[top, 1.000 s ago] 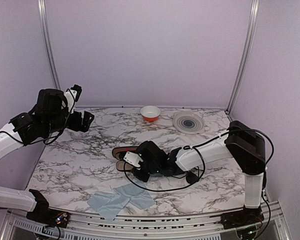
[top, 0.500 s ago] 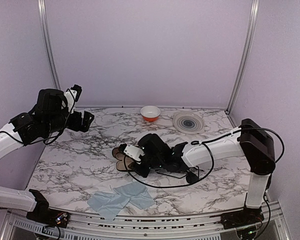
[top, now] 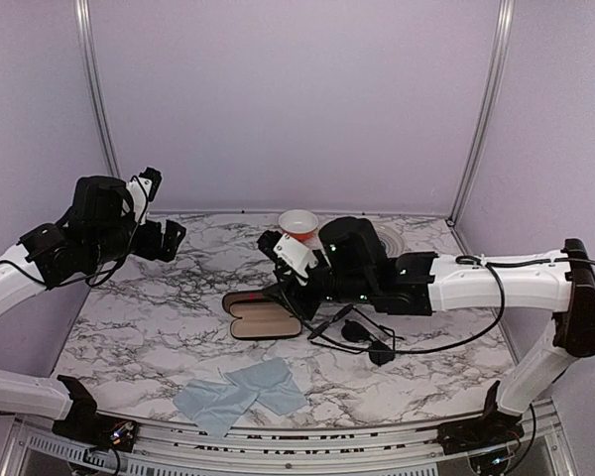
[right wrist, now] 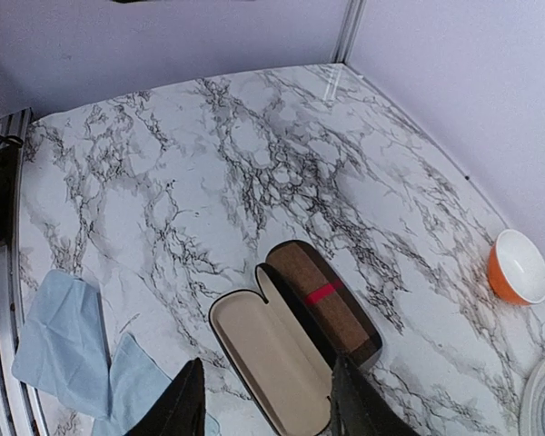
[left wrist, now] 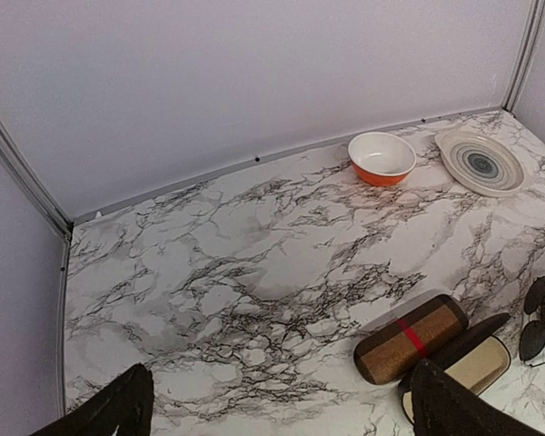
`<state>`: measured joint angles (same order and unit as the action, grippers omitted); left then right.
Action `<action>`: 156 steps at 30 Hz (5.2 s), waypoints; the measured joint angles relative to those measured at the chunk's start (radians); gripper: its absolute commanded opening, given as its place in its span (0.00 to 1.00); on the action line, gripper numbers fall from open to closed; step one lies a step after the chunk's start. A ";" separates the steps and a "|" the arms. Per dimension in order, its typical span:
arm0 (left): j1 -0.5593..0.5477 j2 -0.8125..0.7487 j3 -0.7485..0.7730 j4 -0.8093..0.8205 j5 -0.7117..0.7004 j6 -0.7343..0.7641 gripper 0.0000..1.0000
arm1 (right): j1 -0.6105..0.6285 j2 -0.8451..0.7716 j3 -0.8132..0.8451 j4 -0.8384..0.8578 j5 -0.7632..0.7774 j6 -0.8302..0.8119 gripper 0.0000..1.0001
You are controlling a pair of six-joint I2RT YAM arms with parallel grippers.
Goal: Organize the sunglasses
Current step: Move the glasses cleaning cloth to the center of the board.
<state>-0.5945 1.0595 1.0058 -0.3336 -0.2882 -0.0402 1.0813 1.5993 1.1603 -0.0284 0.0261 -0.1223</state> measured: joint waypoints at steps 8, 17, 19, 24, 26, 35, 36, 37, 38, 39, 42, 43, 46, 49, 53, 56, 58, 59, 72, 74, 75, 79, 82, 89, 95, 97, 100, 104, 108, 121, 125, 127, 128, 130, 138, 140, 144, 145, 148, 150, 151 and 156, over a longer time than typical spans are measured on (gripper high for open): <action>0.000 -0.015 0.000 0.000 -0.001 0.004 0.99 | -0.184 -0.128 0.000 -0.164 -0.010 0.003 0.55; 0.000 -0.063 -0.008 0.000 -0.011 0.003 0.99 | -0.479 -0.148 0.000 -0.292 -0.111 0.016 0.56; 0.000 -0.075 -0.025 -0.001 -0.023 0.003 0.99 | -0.521 -0.143 0.000 -0.306 -0.142 0.017 0.55; 0.000 -0.078 -0.073 -0.001 -0.027 -0.002 0.99 | -0.583 -0.101 0.000 -0.371 -0.208 0.012 0.55; 0.000 -0.077 -0.084 -0.001 -0.026 -0.002 0.99 | -0.589 -0.082 0.000 -0.401 -0.228 0.003 0.54; 0.000 -0.060 -0.098 0.000 -0.008 0.000 0.99 | -0.593 -0.004 -0.013 -0.508 -0.278 -0.058 0.44; 0.000 -0.060 -0.100 0.000 -0.008 0.000 0.99 | -0.593 0.010 -0.014 -0.517 -0.279 -0.063 0.44; 0.000 -0.060 -0.101 0.000 -0.008 0.000 0.99 | -0.593 0.021 -0.014 -0.523 -0.279 -0.068 0.43; 0.000 -0.060 -0.103 0.000 -0.008 0.000 0.99 | -0.593 0.033 -0.015 -0.529 -0.280 -0.071 0.42; 0.000 -0.060 -0.105 0.000 -0.008 0.000 0.99 | -0.593 0.043 -0.018 -0.533 -0.280 -0.073 0.42; 0.000 -0.060 -0.107 0.000 -0.008 0.002 0.99 | -0.593 0.066 -0.028 -0.542 -0.280 -0.078 0.41; 0.000 -0.060 -0.107 0.000 -0.008 0.002 0.99 | -0.593 0.070 -0.031 -0.542 -0.280 -0.080 0.40; 0.000 -0.060 -0.107 0.000 -0.008 0.003 0.99 | -0.593 0.079 -0.034 -0.546 -0.279 -0.082 0.38; 0.000 -0.060 -0.107 0.000 -0.008 0.004 0.99 | -0.592 0.089 -0.037 -0.544 -0.280 -0.084 0.37; 0.000 -0.060 -0.108 0.000 -0.008 0.004 0.99 | -0.586 0.107 -0.054 -0.540 -0.277 -0.084 0.36; 0.000 -0.060 -0.108 0.000 -0.006 0.004 0.99 | -0.575 0.124 -0.064 -0.533 -0.269 -0.080 0.33; 0.000 -0.059 -0.108 0.000 -0.002 0.004 0.99 | -0.566 0.137 -0.066 -0.527 -0.266 -0.079 0.33; 0.000 -0.058 -0.108 0.000 0.000 0.004 0.99 | -0.563 0.139 -0.066 -0.524 -0.266 -0.076 0.33; 0.000 -0.048 -0.115 0.000 0.189 0.021 0.98 | -0.537 0.133 -0.065 -0.481 -0.223 -0.053 0.37; 0.000 -0.048 -0.117 0.001 0.271 0.024 0.96 | -0.529 0.113 -0.061 -0.485 -0.203 -0.045 0.38; -0.002 -0.048 -0.119 0.002 0.308 0.026 0.96 | -0.521 0.095 -0.055 -0.491 -0.190 -0.040 0.38; -0.016 -0.043 -0.134 0.021 0.439 0.031 0.94 | -0.470 0.010 -0.004 -0.505 -0.137 -0.011 0.39; -0.055 -0.034 -0.150 0.030 0.488 0.043 0.93 | -0.394 -0.047 0.048 -0.500 -0.108 0.011 0.40; -0.173 -0.026 -0.199 0.044 0.501 0.090 0.79 | -0.136 -0.110 0.051 -0.426 -0.153 0.023 0.39; -0.236 -0.026 -0.295 0.098 0.528 0.159 0.76 | 0.013 -0.066 -0.010 -0.401 -0.205 0.042 0.39; -0.267 -0.026 -0.332 0.098 0.542 0.183 0.75 | 0.047 -0.038 -0.047 -0.388 -0.219 0.052 0.38; -0.292 -0.027 -0.360 0.098 0.546 0.214 0.75 | 0.087 0.009 -0.088 -0.376 -0.222 0.071 0.36; -0.295 -0.027 -0.364 0.105 0.540 0.240 0.75 | 0.132 0.094 -0.092 -0.373 -0.203 0.093 0.35; -0.295 -0.027 -0.364 0.106 0.533 0.249 0.75 | 0.156 0.133 -0.104 -0.374 -0.172 0.112 0.34; -0.295 -0.027 -0.364 0.106 0.513 0.258 0.76 | 0.185 0.198 -0.111 -0.385 -0.101 0.129 0.31; -0.295 -0.027 -0.364 0.106 0.508 0.259 0.76 | 0.192 0.201 -0.111 -0.385 -0.083 0.126 0.22; -0.295 -0.027 -0.364 0.106 0.506 0.261 0.76 | 0.193 0.203 -0.111 -0.382 -0.074 0.125 0.18; -0.295 -0.027 -0.364 0.106 0.506 0.262 0.76 | 0.193 0.204 -0.111 -0.380 -0.070 0.125 0.16; -0.295 -0.027 -0.364 0.106 0.505 0.262 0.76 | 0.193 0.206 -0.111 -0.375 -0.067 0.123 0.08; -0.295 -0.027 -0.364 0.106 0.505 0.262 0.76 | 0.197 0.203 -0.118 -0.357 -0.061 0.127 0.00; -0.295 -0.027 -0.364 0.106 0.505 0.262 0.76 | 0.197 0.192 -0.130 -0.355 -0.048 0.133 0.00; -0.295 -0.027 -0.364 0.106 0.505 0.262 0.76 | 0.189 0.144 -0.178 -0.381 -0.011 0.160 0.00; -0.295 -0.027 -0.364 0.106 0.505 0.262 0.76 | 0.186 0.119 -0.202 -0.399 0.001 0.177 0.00; -0.295 -0.027 -0.364 0.106 0.505 0.262 0.76 | 0.163 0.084 -0.239 -0.412 0.011 0.208 0.00; -0.295 -0.027 -0.364 0.106 0.504 0.262 0.76 | 0.137 0.043 -0.280 -0.426 0.017 0.243 0.00; -0.295 -0.027 -0.364 0.106 0.504 0.262 0.76 | 0.122 0.023 -0.301 -0.430 0.018 0.263 0.00; -0.295 -0.027 -0.364 0.106 0.504 0.262 0.76 | 0.065 -0.070 -0.388 -0.455 0.040 0.380 0.00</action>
<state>-0.8894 1.0325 0.6422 -0.2279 0.2157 0.2214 1.1465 1.5295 0.7719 -0.4835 0.0666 0.2581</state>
